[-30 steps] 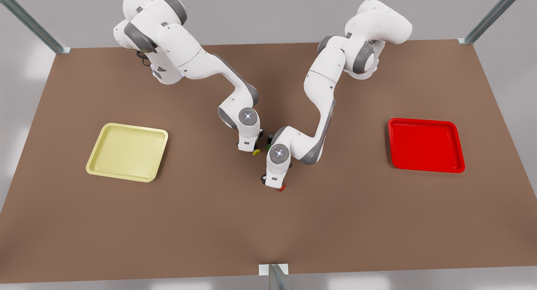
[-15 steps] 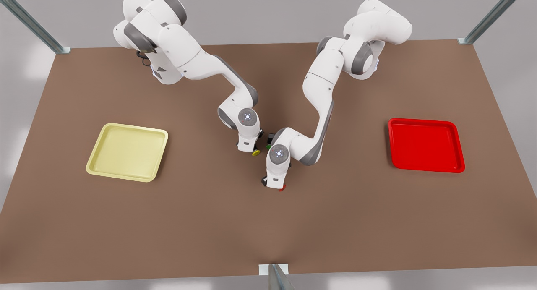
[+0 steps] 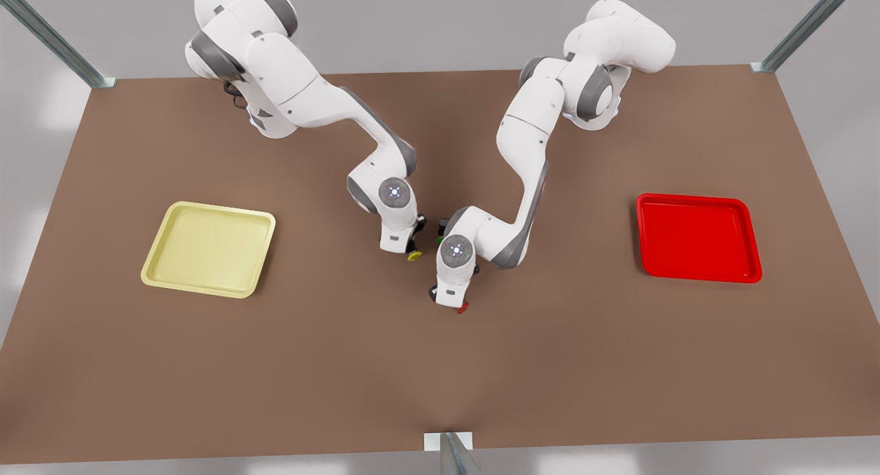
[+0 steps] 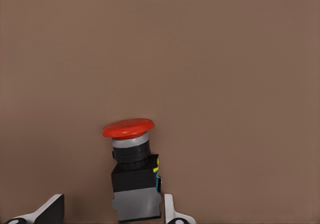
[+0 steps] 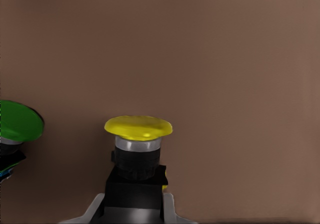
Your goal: Place the switches on the corresponding trays according to their colors
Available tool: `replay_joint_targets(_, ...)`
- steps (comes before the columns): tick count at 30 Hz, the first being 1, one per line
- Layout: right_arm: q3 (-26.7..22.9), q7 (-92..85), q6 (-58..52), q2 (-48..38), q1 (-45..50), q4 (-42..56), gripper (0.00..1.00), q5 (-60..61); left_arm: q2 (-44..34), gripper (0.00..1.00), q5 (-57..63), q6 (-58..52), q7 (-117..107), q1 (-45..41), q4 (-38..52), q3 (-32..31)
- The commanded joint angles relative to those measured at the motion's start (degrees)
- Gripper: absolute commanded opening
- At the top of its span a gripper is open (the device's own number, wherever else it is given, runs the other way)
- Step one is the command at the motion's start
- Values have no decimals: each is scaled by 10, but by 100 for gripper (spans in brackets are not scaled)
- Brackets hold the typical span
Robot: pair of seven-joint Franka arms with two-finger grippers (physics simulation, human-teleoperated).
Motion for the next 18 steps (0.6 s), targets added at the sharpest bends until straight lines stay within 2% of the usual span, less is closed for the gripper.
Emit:
replay_joint_targets(1,0,1,0,-5,-3,-6,52,-1,1,70,-1,0,0,0,0,0)
replay_joint_targets(2,0,0,0,-27,-17,-26,52,-2,1,64,-1,0,-2,0,0,0)
replay_joint_targets(3,0,0,0,-51,-32,-52,52,-3,2,63,-1,1,-4,0,0,0)
replay_joint_targets(8,1,-7,10,-128,-94,-152,52,-7,4,65,-2,4,-22,-1,0,0)
replay_joint_targets(13,1,-10,48,-195,-203,-246,52,-57,3,65,-4,5,-25,-4,1,0)
replay_joint_targets(15,8,-69,67,-223,-290,-286,52,-94,4,65,-10,6,-33,-7,1,0)
replay_joint_targets(17,51,-125,69,-245,-391,-315,52,-120,5,63,-12,7,-30,-7,1,0)
replay_joint_targets(18,72,-167,77,-248,-457,-324,52,-135,4,58,-12,7,-27,-7,0,0)
